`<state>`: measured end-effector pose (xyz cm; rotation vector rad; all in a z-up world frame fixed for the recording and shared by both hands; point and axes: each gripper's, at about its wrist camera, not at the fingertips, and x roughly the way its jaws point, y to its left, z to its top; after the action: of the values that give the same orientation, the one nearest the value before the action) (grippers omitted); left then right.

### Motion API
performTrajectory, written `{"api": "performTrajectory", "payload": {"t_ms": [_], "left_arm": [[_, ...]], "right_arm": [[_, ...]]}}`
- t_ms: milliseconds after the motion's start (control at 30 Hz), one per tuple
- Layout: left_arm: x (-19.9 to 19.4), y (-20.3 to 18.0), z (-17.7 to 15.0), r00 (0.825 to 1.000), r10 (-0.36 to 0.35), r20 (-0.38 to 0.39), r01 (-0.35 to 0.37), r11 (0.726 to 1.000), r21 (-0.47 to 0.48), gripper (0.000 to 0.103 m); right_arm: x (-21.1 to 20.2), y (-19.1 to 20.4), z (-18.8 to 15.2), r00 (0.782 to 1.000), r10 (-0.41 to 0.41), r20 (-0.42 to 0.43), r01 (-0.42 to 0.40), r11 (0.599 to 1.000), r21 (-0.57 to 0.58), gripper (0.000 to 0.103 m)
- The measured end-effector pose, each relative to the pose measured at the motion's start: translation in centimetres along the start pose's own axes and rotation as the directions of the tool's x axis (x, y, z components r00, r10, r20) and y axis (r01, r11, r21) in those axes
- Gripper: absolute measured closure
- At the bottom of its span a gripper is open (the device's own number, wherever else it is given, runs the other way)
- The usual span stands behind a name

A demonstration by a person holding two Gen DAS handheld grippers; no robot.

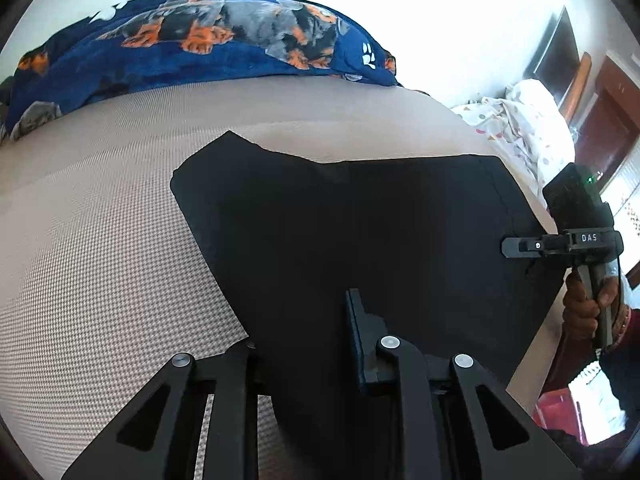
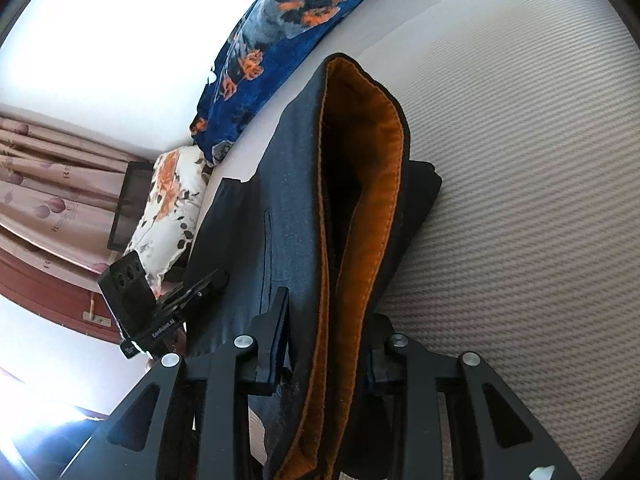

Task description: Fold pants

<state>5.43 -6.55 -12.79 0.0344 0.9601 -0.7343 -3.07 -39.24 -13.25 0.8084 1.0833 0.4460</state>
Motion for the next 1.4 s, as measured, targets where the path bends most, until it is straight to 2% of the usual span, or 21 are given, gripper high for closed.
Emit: {"api": "performTrajectory", "payload": {"t_ms": [267, 367, 400, 433, 500, 633, 867, 933, 967, 1100, 1200, 1233, 1400], "left_arm": [[0.2, 0.2, -0.1, 1.0, -0.01, -0.018, 0.01, 1.0, 0.015, 0.079], [0.3, 0.4, 0.0, 1.0, -0.003, -0.018, 0.003, 1.0, 0.01, 0.074], [0.4, 0.4, 0.0, 1.0, 0.002, -0.018, -0.002, 1.0, 0.009, 0.07], [0.4, 0.4, 0.0, 1.0, 0.02, -0.017, -0.02, 1.0, 0.006, 0.059], [0.4, 0.6, -0.1, 0.999, 0.051, -0.019, -0.051, 0.999, 0.002, 0.052], [0.6, 1.4, -0.3, 0.999, 0.04, -0.03, -0.041, 0.999, -0.022, 0.047], [0.8, 0.7, -0.4, 0.997, 0.004, -0.072, -0.004, 1.0, 0.0, 0.045], [0.9, 0.4, -0.6, 0.995, -0.051, -0.081, 0.052, 0.999, 0.003, 0.043], [1.0, 0.3, -0.7, 0.991, -0.105, -0.086, 0.105, 0.994, -0.002, 0.043], [1.1, 1.1, -0.7, 0.971, -0.226, -0.073, 0.225, 0.974, -0.022, 0.043], [1.3, 3.1, -0.2, 0.938, -0.342, -0.059, 0.333, 0.935, -0.124, 0.046], [1.4, 3.4, -0.2, 0.935, -0.349, -0.059, 0.339, 0.932, -0.127, 0.052], [1.2, 3.0, -0.2, 0.958, -0.281, -0.061, 0.277, 0.958, -0.072, 0.07]], "right_arm": [[0.2, 0.2, -0.2, 1.0, -0.017, 0.005, 0.017, 1.0, -0.025, 0.075], [0.4, 0.5, -0.5, 0.999, -0.034, 0.021, 0.035, 0.998, -0.057, 0.075], [0.4, 0.5, -0.5, 0.999, -0.036, 0.025, 0.038, 0.997, -0.06, 0.075], [0.4, 0.6, -0.6, 0.999, -0.039, 0.03, 0.041, 0.997, -0.066, 0.075], [0.4, 0.7, -0.6, 0.998, -0.047, 0.037, 0.05, 0.995, -0.082, 0.075], [0.4, 1.0, -0.7, 0.997, -0.057, 0.058, 0.064, 0.991, -0.118, 0.076], [0.4, 1.1, -1.1, 0.993, -0.063, 0.101, 0.079, 0.983, -0.164, 0.076], [0.4, 1.1, -1.1, 0.992, -0.06, 0.107, 0.078, 0.982, -0.17, 0.077], [0.4, 1.0, -1.1, 0.993, -0.055, 0.109, 0.073, 0.983, -0.169, 0.077], [0.4, 0.9, -1.0, 0.993, -0.048, 0.112, 0.067, 0.983, -0.171, 0.077], [0.4, 0.9, -1.0, 0.992, -0.045, 0.115, 0.065, 0.983, -0.172, 0.076], [0.4, 0.9, -1.0, 0.992, -0.044, 0.116, 0.064, 0.983, -0.173, 0.076], [0.4, 0.8, -1.1, 0.992, -0.042, 0.118, 0.062, 0.982, -0.176, 0.076]]}}
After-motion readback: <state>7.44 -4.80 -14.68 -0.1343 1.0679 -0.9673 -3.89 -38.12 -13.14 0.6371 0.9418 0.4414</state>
